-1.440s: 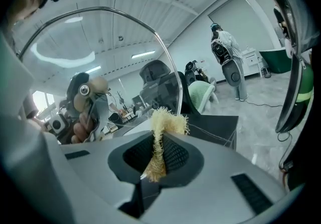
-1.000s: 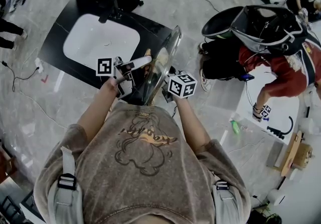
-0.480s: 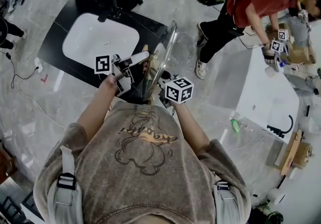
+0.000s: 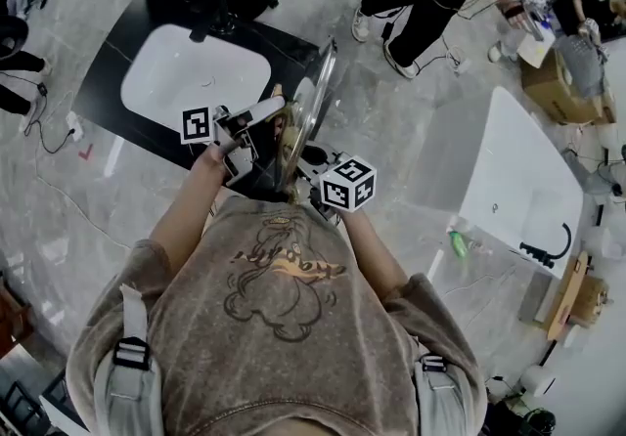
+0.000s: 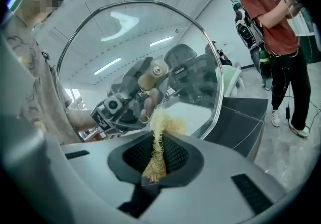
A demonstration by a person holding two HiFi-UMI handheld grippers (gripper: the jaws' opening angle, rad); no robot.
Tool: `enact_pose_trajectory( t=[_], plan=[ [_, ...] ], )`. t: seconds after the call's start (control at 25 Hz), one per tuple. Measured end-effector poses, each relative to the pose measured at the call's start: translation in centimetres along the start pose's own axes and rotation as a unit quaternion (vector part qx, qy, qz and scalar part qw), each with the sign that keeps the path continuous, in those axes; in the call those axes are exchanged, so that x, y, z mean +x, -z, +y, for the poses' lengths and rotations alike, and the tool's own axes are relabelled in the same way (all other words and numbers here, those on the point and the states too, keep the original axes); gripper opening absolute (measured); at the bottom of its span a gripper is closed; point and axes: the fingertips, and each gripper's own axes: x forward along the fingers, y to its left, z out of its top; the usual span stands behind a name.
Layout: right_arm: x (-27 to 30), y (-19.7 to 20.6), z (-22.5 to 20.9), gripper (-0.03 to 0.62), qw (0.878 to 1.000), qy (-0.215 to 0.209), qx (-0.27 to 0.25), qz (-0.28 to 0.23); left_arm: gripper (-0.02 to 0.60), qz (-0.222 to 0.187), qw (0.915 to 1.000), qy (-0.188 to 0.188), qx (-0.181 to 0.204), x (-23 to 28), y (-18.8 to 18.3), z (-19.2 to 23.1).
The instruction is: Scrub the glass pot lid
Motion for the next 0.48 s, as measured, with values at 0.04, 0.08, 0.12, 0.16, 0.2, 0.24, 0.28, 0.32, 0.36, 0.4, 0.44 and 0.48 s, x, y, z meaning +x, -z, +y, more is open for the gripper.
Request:
enact_pose_trajectory(
  t=[0.04,0.08,0.12,0.16,0.2,0.24,0.28,0.32,0.36,0.4,0.44,0.48],
  plan=[
    [-0.1,-0.1,0.4,0.041,1.0,-0.006,0.001,0.0,0.181,0.0,1.0,-0.001,0.0,0.0,0.0,0.1],
    [-0.2,-0.2,0.8,0.041,1.0,-0.012,0.002,-0.001,0.181,0.0,1.0,-0.001,0.002,-0.1,-0.1,0.1],
    [-0.3,-0.3,1.2,0.041,1.0,-0.018,0.003,-0.002,0.181,-0.001,1.0,-0.002,0.003,-0.1,-0.1,0.2],
    [-0.5,-0.5,1.7,0.041,1.0,-0.025,0.003,-0.004,0.181,-0.001,1.0,-0.003,0.004,-0.1,-0.1,0.2],
    [-0.8,-0.7,2.2,0.041,1.0,-0.031,0.003,-0.006,0.181,-0.003,1.0,-0.003,0.004,-0.1,-0.1,0.2],
    [-1.0,-0.9,2.7,0.041,0.999,-0.036,0.002,-0.008,0.181,-0.004,1.0,-0.003,0.005,-0.1,-0.1,0.2],
    [-1.2,-1.1,3.1,0.041,0.999,-0.042,0.002,-0.01,0.181,-0.005,1.0,-0.003,0.005,-0.1,-0.1,0.2],
    [-1.5,-1.3,3.5,0.041,0.999,-0.047,0.002,-0.013,0.181,-0.006,1.0,-0.002,0.005,-0.1,-0.1,0.2],
    [-1.6,-1.5,3.8,0.041,0.999,-0.052,0.002,-0.015,0.181,-0.007,1.0,-0.002,0.005,-0.1,-0.1,0.2],
    [-1.8,-1.7,4.2,0.041,0.998,-0.058,0.001,-0.017,0.181,-0.007,1.0,-0.002,0.005,-0.1,-0.1,0.2],
    [-2.0,-2.0,4.5,0.041,0.998,-0.063,-0.001,-0.018,0.181,-0.007,1.0,-0.002,0.005,-0.1,-0.2,0.2],
    [-2.1,-2.2,4.8,0.041,0.998,-0.067,-0.002,-0.018,0.181,-0.007,1.0,-0.002,0.005,-0.1,-0.2,0.2]
  ],
)
